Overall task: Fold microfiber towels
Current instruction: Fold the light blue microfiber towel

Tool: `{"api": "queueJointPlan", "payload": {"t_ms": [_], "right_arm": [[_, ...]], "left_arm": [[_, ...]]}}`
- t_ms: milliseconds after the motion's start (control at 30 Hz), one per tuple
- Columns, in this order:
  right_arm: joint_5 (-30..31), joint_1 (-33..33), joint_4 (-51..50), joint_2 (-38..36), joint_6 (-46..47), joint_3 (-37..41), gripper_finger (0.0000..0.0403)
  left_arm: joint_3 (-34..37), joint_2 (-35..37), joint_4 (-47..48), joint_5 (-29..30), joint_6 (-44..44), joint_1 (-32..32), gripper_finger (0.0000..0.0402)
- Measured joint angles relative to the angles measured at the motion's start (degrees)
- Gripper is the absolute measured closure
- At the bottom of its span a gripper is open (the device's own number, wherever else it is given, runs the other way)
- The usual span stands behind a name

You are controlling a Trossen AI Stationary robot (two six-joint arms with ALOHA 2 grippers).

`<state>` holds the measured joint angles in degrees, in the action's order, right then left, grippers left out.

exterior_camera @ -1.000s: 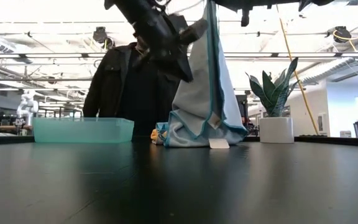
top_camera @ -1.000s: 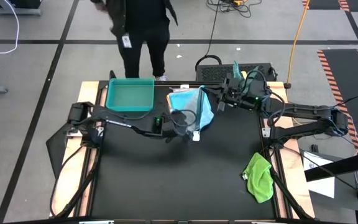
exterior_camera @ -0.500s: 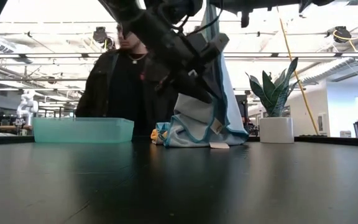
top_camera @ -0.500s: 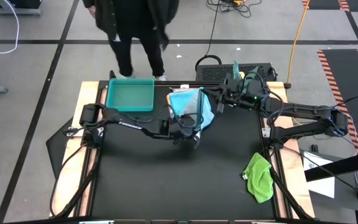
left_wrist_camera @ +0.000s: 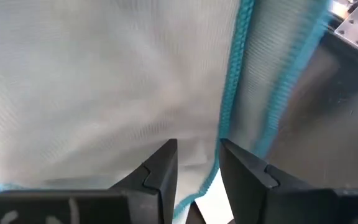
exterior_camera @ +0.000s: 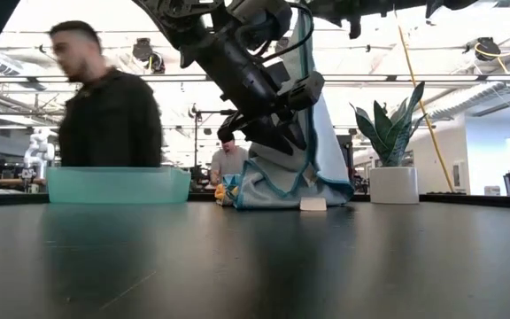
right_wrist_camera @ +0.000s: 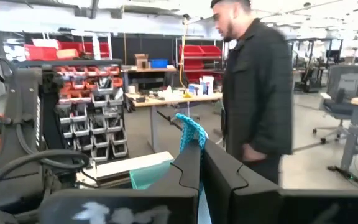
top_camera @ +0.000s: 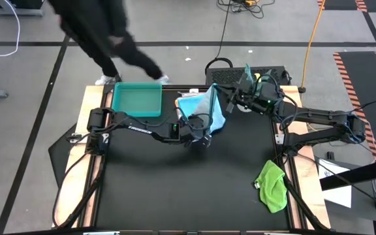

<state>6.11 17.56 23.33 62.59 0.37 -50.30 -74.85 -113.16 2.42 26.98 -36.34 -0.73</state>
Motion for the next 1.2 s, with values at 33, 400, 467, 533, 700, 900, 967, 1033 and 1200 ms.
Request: {"api": "queueJointPlan", "payload": {"t_ms": [33,400,467,533,700,900,967,1033,1200], "right_arm": [[-0.10,0.00,0.30,0.00,-0.01,0.00,0.0403],[-0.44,0.46,1.71,0.90,-0.42,0.04,0.0403],[-0.45,0.46,1.73,0.87,-0.42,0.04,0.0403],[-0.49,0.46,1.71,0.87,-0.42,0.04,0.0403],[-0.59,0.46,1.71,0.87,-0.27,0.04,0.0403],[-0.59,0.46,1.48,1.02,0.41,0.04,0.0403],[-0.62,0.46,1.56,1.07,0.43,0.04,0.0403],[-0.62,0.46,1.56,1.07,0.43,0.04,0.0403],[-0.62,0.46,1.37,1.07,0.86,0.04,0.0403]], "left_arm": [[0.00,0.01,-0.32,0.04,-0.07,0.00,0.0282],[0.02,-0.31,2.01,-1.05,0.66,2.58,0.0282],[0.00,-0.27,2.17,-0.60,1.50,2.62,0.0282],[0.00,-0.26,1.85,1.20,2.97,2.61,0.0282],[-0.11,-1.32,-0.93,2.45,4.49,2.36,0.0282],[-0.37,-3.38,-2.88,1.21,5.34,2.75,0.0282],[-0.47,-3.19,-2.14,2.25,6.23,2.80,0.0282],[-0.43,-3.24,-1.52,3.30,7.30,2.76,0.0282],[-0.50,-4.54,-4.07,4.13,7.61,2.23,0.0282]]}}
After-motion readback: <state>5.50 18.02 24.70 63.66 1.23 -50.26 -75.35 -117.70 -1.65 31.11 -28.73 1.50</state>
